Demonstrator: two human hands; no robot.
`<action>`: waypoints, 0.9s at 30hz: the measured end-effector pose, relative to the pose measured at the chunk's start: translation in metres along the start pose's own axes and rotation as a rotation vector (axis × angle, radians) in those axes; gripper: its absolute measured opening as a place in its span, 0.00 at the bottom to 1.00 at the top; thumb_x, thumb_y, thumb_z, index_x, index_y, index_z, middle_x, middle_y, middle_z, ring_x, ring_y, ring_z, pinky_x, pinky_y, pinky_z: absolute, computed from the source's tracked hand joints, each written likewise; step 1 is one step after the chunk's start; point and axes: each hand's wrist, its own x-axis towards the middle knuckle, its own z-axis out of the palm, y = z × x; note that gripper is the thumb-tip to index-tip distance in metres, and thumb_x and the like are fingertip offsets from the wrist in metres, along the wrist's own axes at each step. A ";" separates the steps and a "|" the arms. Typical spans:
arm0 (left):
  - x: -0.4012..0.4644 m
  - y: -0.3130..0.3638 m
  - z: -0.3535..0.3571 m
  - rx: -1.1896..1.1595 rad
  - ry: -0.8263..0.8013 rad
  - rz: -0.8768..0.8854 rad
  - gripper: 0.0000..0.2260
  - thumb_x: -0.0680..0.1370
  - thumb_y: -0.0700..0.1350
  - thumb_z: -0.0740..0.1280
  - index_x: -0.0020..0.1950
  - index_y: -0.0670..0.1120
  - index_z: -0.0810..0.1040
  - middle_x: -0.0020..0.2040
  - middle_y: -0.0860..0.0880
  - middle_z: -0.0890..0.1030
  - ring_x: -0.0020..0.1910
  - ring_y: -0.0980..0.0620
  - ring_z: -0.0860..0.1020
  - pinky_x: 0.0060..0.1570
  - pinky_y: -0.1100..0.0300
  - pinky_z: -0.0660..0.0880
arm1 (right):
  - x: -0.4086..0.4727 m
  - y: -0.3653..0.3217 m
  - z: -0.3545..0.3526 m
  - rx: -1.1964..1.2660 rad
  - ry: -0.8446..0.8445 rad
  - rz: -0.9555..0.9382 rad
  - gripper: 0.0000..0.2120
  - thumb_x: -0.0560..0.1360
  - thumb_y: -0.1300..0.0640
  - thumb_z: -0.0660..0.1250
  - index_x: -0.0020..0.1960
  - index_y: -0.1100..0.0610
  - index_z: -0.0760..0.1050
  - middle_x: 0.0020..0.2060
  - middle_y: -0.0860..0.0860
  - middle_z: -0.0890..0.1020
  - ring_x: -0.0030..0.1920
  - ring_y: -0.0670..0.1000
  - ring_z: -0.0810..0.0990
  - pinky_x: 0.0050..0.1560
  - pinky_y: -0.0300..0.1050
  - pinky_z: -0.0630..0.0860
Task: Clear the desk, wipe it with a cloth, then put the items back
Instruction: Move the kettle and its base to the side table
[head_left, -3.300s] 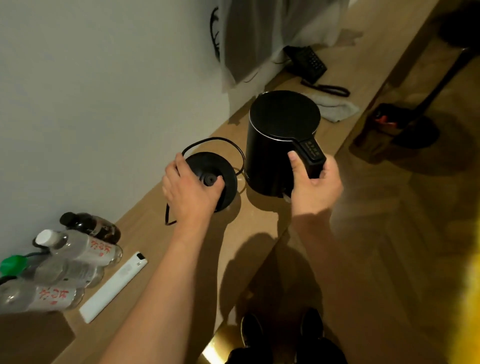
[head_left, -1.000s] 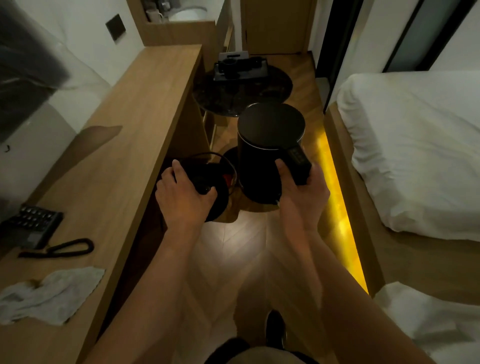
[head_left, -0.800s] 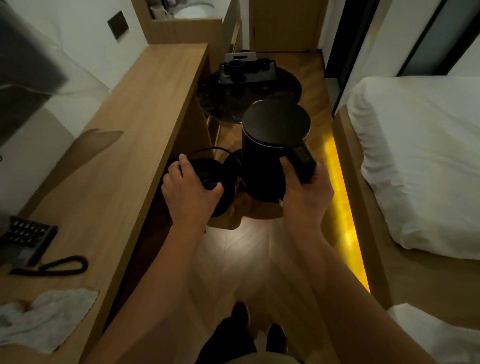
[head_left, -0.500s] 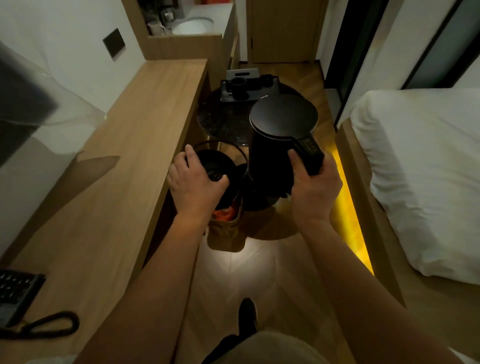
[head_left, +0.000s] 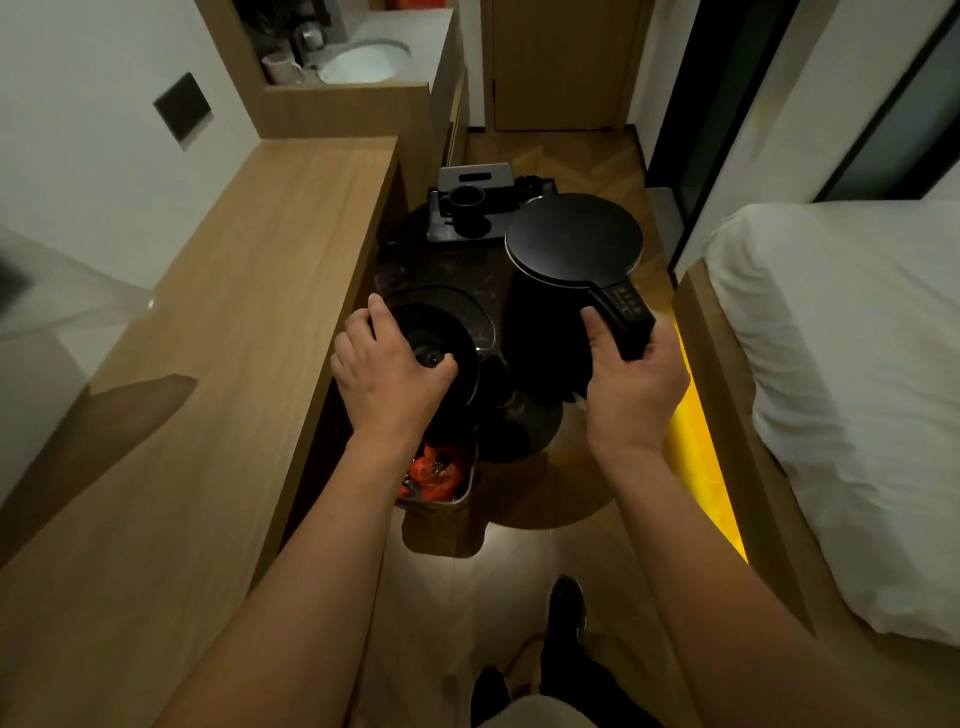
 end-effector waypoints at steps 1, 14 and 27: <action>0.010 0.006 0.006 0.007 0.001 -0.004 0.46 0.69 0.62 0.75 0.78 0.42 0.60 0.69 0.41 0.70 0.67 0.40 0.70 0.67 0.45 0.69 | 0.012 0.004 0.005 -0.005 -0.005 -0.001 0.20 0.75 0.47 0.71 0.62 0.58 0.76 0.52 0.48 0.83 0.53 0.40 0.80 0.51 0.40 0.81; 0.143 0.077 0.083 0.034 -0.012 -0.026 0.46 0.71 0.62 0.74 0.79 0.42 0.58 0.70 0.41 0.69 0.67 0.41 0.70 0.67 0.47 0.68 | 0.163 0.056 0.081 -0.011 -0.065 0.002 0.21 0.74 0.43 0.70 0.60 0.56 0.77 0.52 0.46 0.83 0.54 0.39 0.80 0.50 0.38 0.80; 0.321 0.072 0.174 -0.035 -0.095 -0.083 0.48 0.69 0.64 0.74 0.79 0.42 0.58 0.73 0.40 0.68 0.70 0.39 0.68 0.69 0.46 0.67 | 0.269 0.096 0.212 -0.106 -0.078 0.033 0.22 0.74 0.45 0.71 0.62 0.58 0.76 0.55 0.49 0.83 0.55 0.42 0.81 0.53 0.42 0.81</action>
